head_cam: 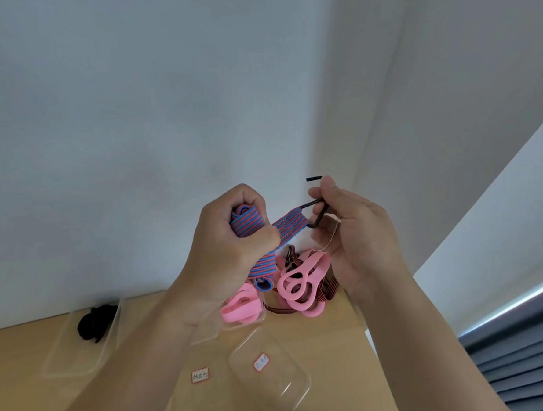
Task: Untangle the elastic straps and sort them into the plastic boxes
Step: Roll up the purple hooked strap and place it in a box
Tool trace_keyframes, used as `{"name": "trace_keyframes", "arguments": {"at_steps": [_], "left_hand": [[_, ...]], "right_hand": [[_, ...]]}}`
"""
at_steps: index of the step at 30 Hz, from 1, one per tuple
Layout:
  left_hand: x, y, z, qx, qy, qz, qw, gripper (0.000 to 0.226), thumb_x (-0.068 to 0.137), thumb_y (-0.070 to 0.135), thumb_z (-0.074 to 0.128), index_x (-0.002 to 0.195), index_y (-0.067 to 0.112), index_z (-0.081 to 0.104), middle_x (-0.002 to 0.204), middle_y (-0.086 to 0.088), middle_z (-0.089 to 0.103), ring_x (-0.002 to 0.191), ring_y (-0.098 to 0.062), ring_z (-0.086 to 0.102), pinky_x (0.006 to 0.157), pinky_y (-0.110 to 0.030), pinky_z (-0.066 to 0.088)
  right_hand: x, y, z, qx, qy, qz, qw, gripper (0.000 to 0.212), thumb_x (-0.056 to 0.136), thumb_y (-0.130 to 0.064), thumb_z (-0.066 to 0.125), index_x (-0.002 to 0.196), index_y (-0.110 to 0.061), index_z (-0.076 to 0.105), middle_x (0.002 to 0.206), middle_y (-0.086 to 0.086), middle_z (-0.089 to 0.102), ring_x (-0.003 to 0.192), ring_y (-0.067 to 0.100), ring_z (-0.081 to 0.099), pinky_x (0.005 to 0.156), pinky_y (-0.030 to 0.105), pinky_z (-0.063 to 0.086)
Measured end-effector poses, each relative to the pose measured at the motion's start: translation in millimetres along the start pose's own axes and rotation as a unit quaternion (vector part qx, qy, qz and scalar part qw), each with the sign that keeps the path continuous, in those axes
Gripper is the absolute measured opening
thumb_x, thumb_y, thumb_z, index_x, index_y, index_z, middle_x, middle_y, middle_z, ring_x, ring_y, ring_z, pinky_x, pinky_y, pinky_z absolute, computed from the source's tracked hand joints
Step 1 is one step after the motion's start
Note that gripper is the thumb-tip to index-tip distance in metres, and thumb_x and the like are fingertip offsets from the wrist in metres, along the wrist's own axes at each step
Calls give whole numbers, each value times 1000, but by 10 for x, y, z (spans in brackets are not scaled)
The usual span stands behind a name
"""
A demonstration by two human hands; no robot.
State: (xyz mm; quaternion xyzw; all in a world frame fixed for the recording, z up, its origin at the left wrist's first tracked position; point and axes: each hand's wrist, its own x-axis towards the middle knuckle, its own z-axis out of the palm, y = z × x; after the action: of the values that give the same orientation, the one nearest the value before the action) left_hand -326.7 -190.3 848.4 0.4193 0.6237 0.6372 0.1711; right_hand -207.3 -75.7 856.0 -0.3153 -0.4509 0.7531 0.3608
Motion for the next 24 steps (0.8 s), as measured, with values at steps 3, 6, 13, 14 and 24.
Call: {"name": "trace_keyframes", "arguments": {"at_steps": [3, 6, 13, 14, 24], "left_hand": [[-1, -43, 39, -12, 37, -2, 999, 12, 68, 5, 61, 73, 9, 52, 65, -12, 49, 58, -21, 45, 53, -45, 44], [21, -65, 73, -20, 68, -2, 997, 15, 65, 14, 63, 73, 10, 51, 72, -18, 46, 62, -24, 42, 54, -49, 41], [29, -91, 78, -15, 46, 17, 999, 17, 63, 22, 61, 73, 12, 51, 64, 1, 50, 60, -20, 45, 55, -41, 42], [31, -89, 84, -10, 44, 20, 999, 16, 63, 21, 61, 73, 12, 51, 64, 4, 51, 60, -20, 45, 55, -39, 42], [57, -90, 73, 17, 22, -49, 998, 13, 71, 12, 61, 76, 18, 51, 78, -20, 52, 66, -37, 64, 58, -51, 54]], "right_hand": [[-10, 74, 35, 37, 1, 4, 999, 32, 95, -31, 67, 69, -16, 76, 65, -2, 59, 55, 11, 57, 48, 21, 48], [-10, 87, 25, 69, -60, 42, 995, 22, 83, -31, 75, 70, -13, 75, 71, 2, 61, 55, 13, 57, 50, 22, 51], [-47, 55, -100, -25, -178, 89, 980, 31, 74, -37, 79, 88, -9, 78, 66, 0, 52, 49, 11, 45, 42, 22, 38], [-54, 39, -110, -42, -190, 87, 977, 35, 74, -37, 80, 92, -8, 77, 65, 0, 52, 48, 11, 44, 42, 21, 37], [-101, 118, -62, -269, -118, -109, 950, 29, 99, -21, 57, 79, -7, 72, 54, 2, 46, 48, 17, 37, 45, 28, 31]]}}
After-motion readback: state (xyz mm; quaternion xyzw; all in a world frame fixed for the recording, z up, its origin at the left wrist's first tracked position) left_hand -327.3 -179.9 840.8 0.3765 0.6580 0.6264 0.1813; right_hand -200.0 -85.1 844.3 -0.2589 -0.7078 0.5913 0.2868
